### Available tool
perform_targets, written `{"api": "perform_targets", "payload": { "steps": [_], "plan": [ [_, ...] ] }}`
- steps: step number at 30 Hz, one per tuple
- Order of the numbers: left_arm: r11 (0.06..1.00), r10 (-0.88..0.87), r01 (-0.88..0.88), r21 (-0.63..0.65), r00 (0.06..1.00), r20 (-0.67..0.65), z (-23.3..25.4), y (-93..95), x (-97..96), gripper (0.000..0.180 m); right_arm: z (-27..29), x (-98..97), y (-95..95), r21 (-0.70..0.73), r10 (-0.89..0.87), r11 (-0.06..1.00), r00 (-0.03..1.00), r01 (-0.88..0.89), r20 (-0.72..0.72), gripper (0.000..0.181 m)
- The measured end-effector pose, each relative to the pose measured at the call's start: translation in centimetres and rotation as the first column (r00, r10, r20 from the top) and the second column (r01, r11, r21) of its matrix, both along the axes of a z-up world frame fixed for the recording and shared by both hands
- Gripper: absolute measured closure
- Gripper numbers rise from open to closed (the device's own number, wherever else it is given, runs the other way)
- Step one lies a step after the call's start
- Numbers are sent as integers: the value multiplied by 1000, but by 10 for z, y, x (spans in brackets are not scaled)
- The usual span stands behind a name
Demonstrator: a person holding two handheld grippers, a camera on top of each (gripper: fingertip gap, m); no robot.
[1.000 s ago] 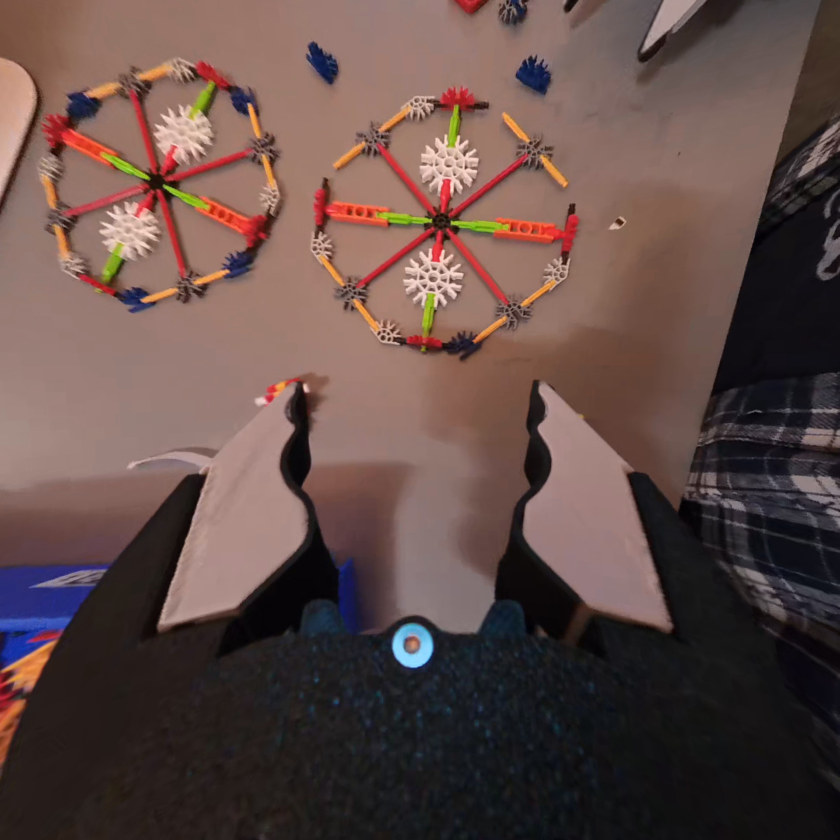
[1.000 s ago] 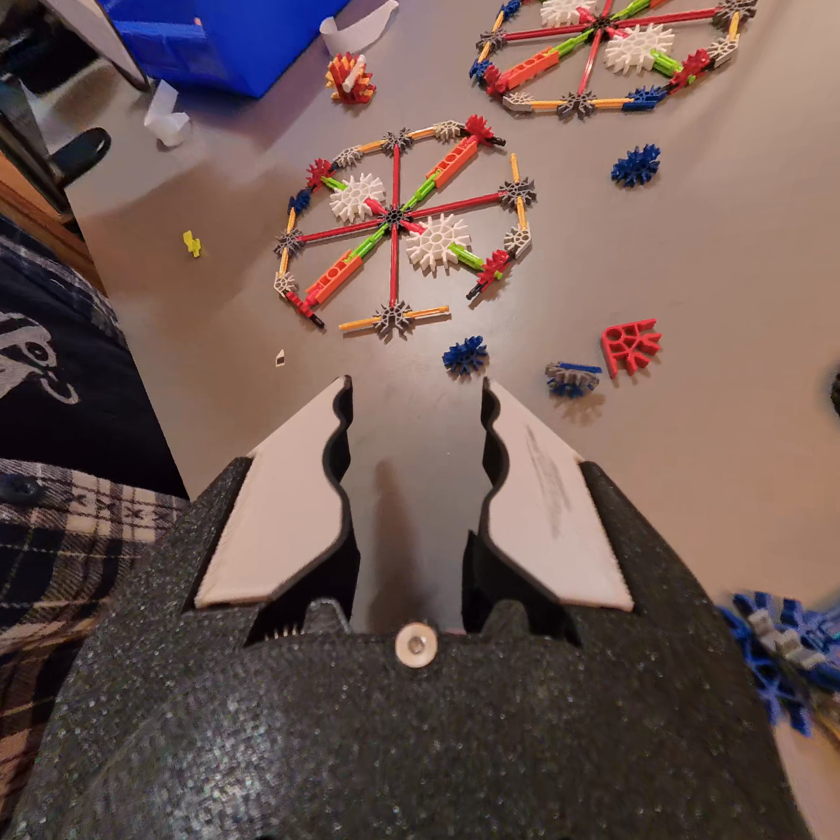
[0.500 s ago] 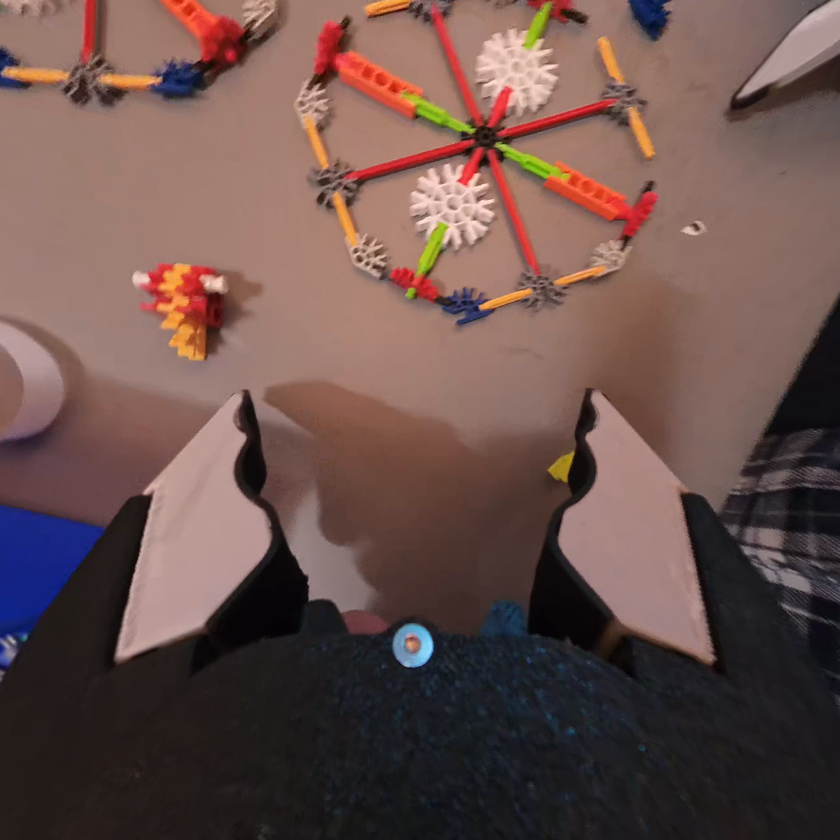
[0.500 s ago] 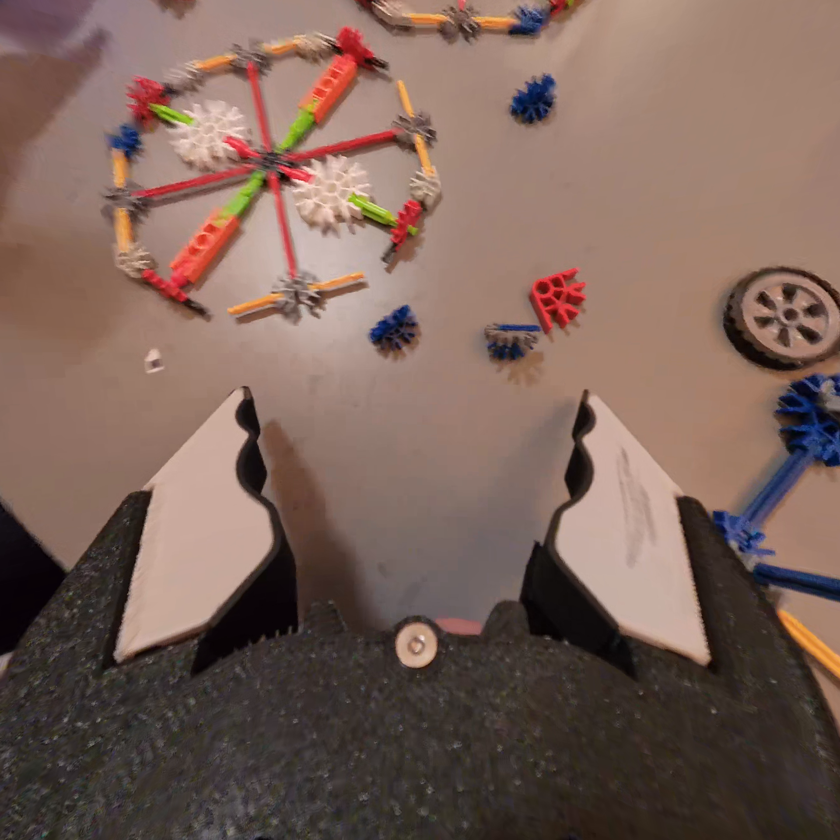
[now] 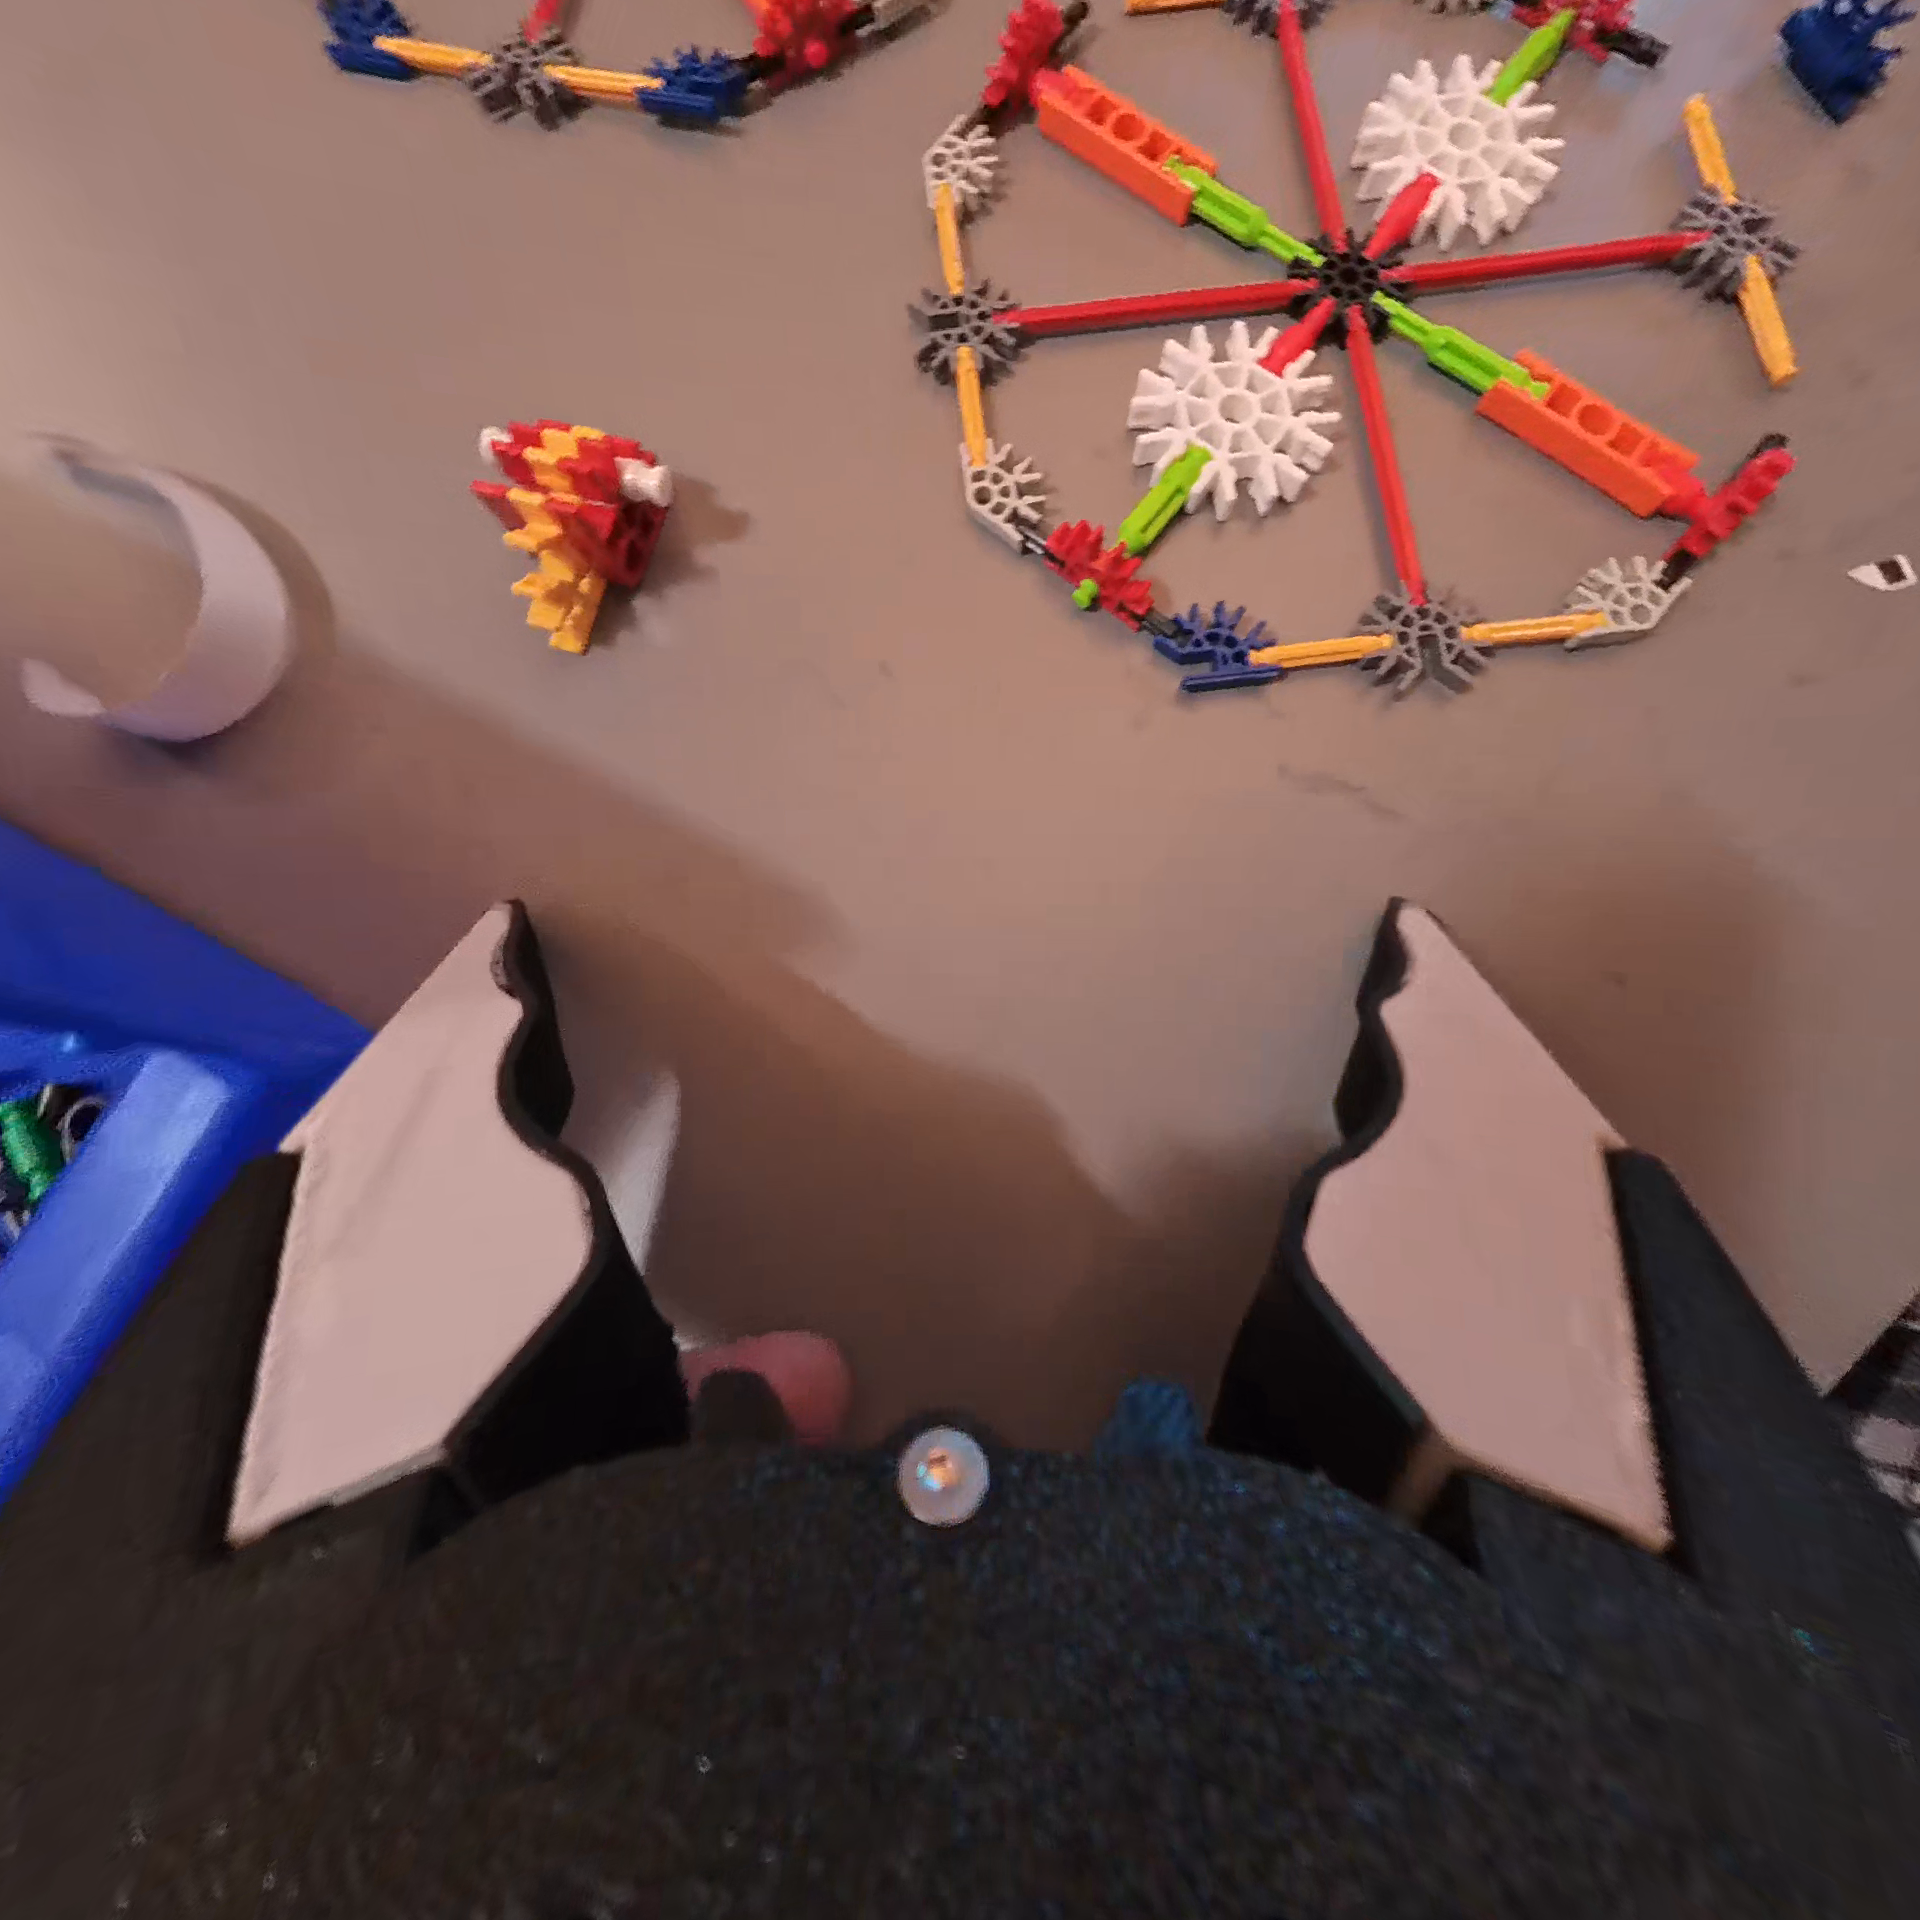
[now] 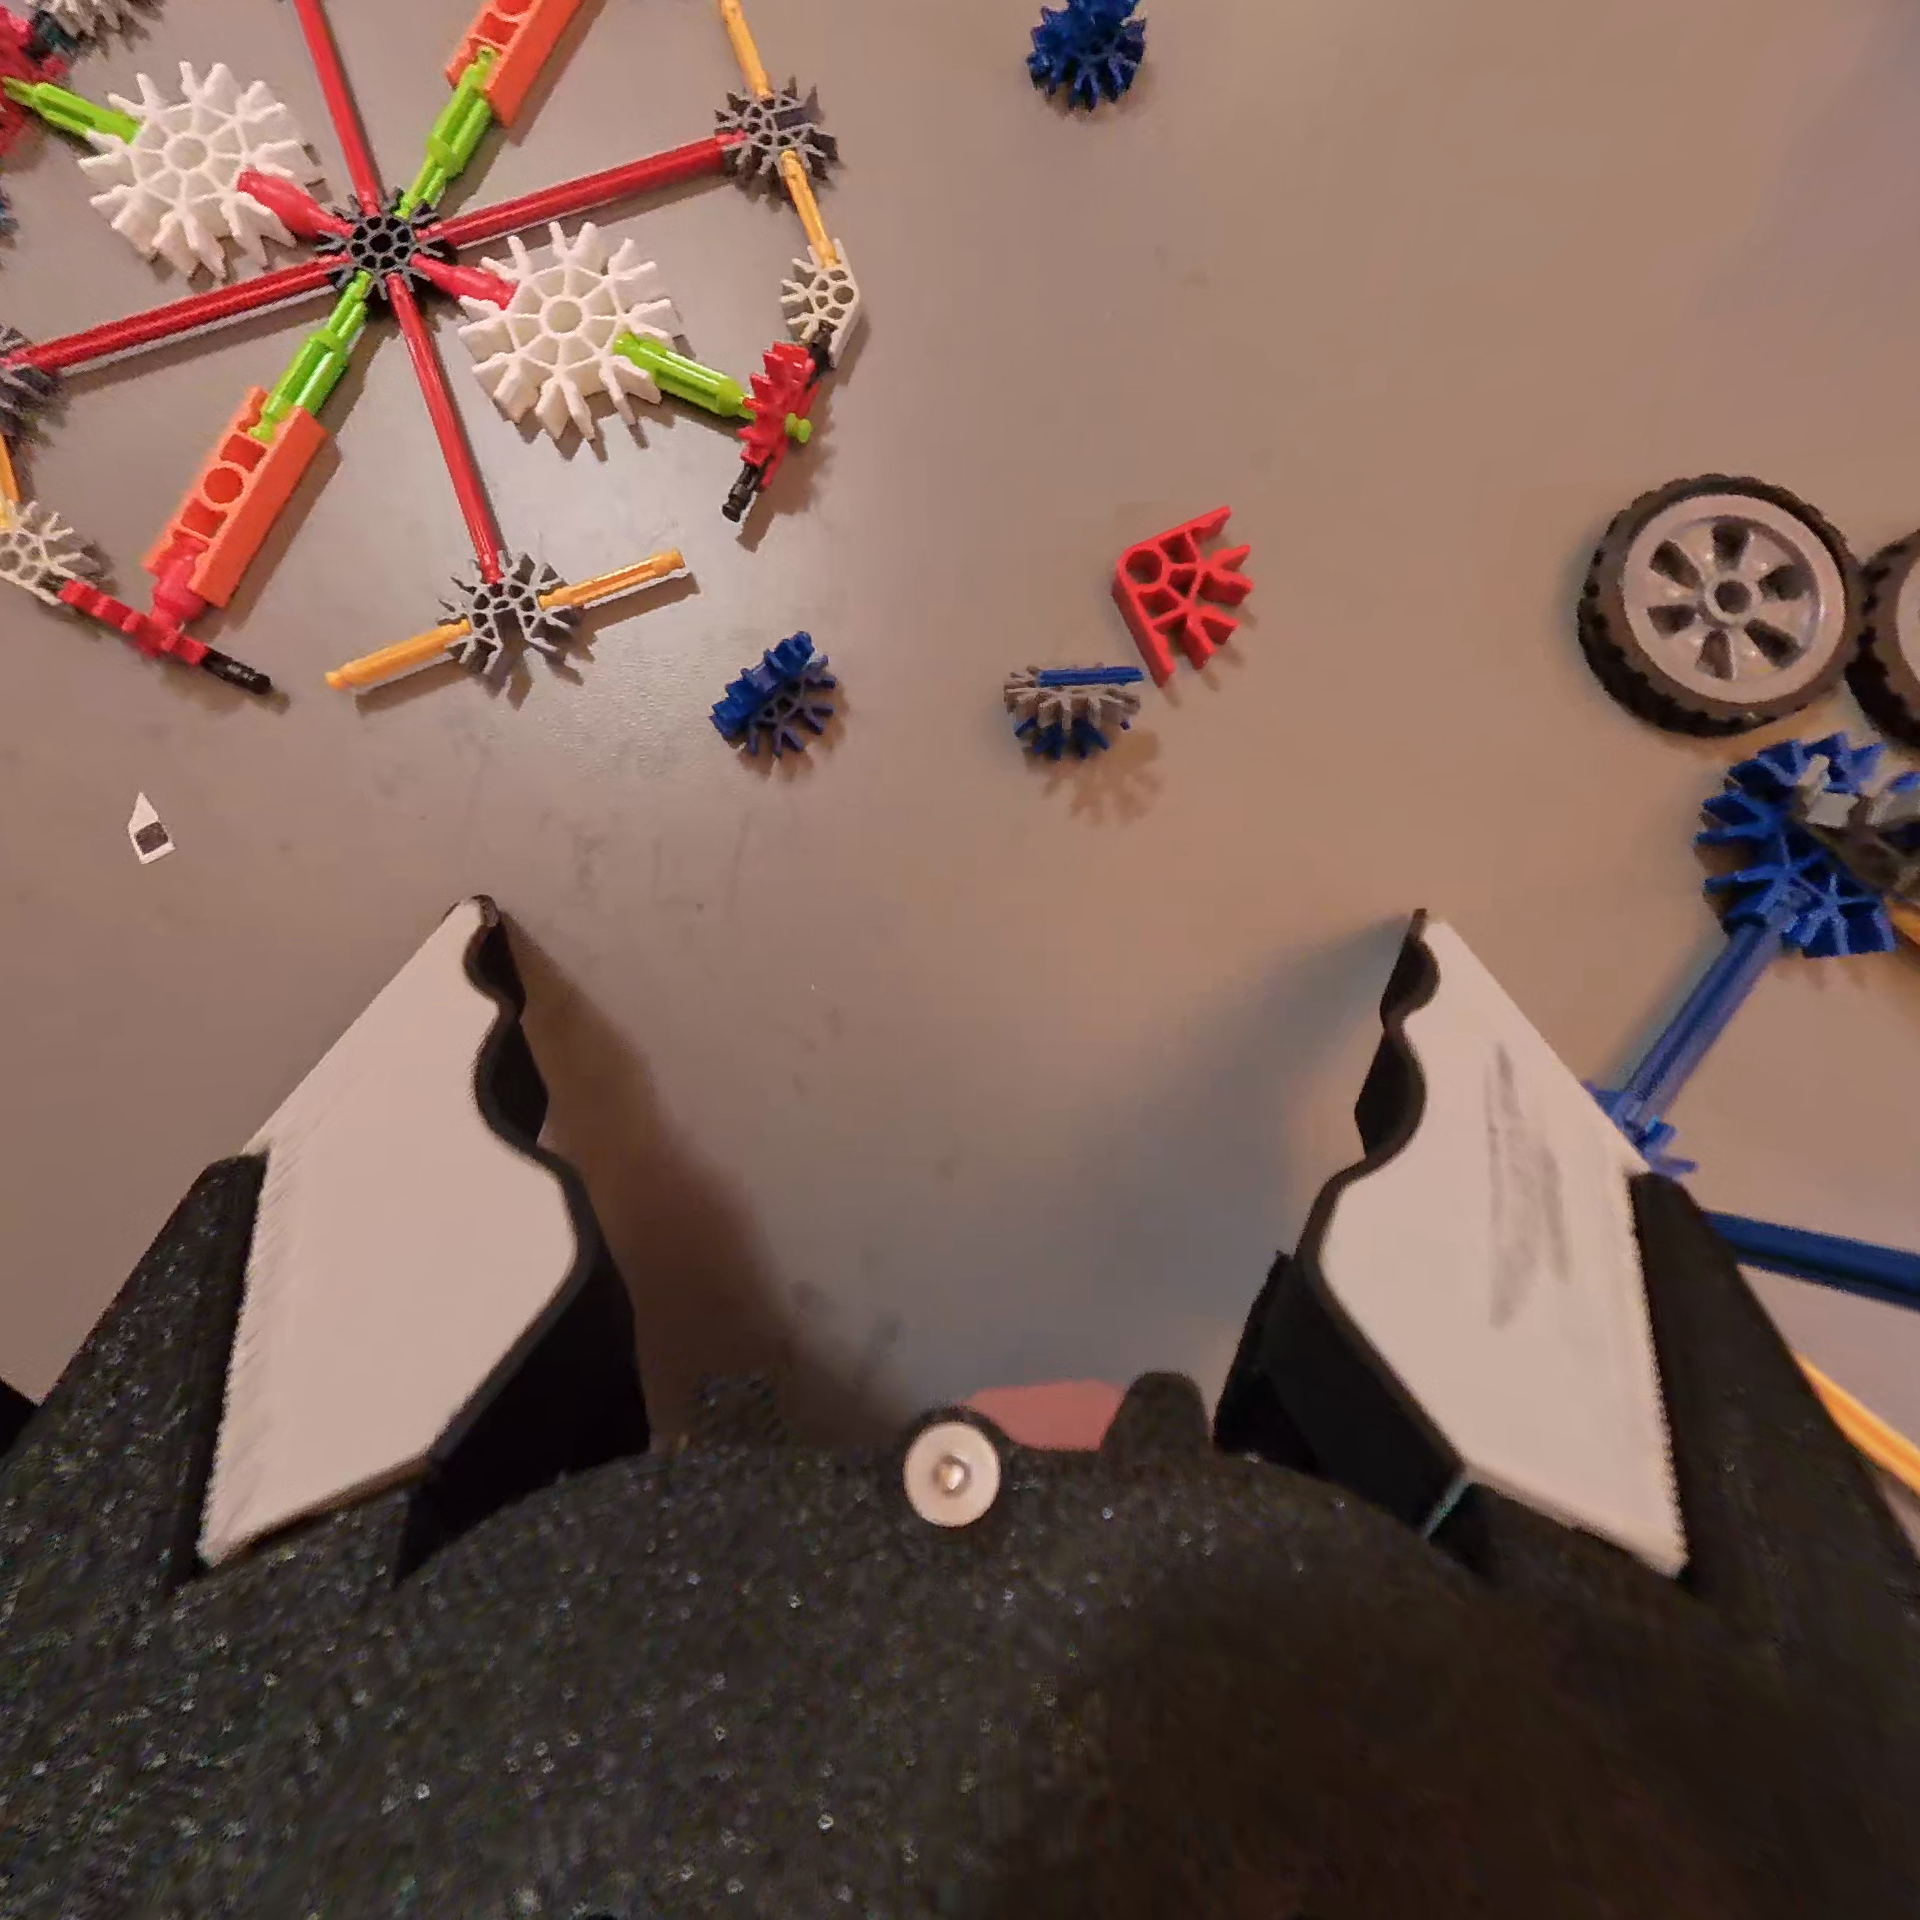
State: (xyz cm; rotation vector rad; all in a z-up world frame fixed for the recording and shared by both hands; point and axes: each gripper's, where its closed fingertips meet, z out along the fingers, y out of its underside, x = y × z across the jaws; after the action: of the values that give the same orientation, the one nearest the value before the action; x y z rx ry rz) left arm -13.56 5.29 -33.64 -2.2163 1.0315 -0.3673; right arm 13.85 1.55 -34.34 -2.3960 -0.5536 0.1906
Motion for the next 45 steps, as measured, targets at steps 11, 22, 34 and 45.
{"api": "perform_targets", "payload": {
  "steps": [11,22,34,45],
  "plan": [
    [983,182,-182,-1,983,20,6,22,-11,79,0,5,3,-6,-31,1000,1000,31,0,24],
    [975,198,-201,89,979,48,9,31,-9,77,0,3,13,10,5,1000,1000,-5,-6,24],
    [946,314,-319,55,946,85,10,39,-25,120,0,3,14,11,7,1000,1000,-7,-6,24],
    [949,305,-311,61,948,86,10,39,-26,124,1,0,13,12,-1,1000,1000,1,0,24]
  ]
}}
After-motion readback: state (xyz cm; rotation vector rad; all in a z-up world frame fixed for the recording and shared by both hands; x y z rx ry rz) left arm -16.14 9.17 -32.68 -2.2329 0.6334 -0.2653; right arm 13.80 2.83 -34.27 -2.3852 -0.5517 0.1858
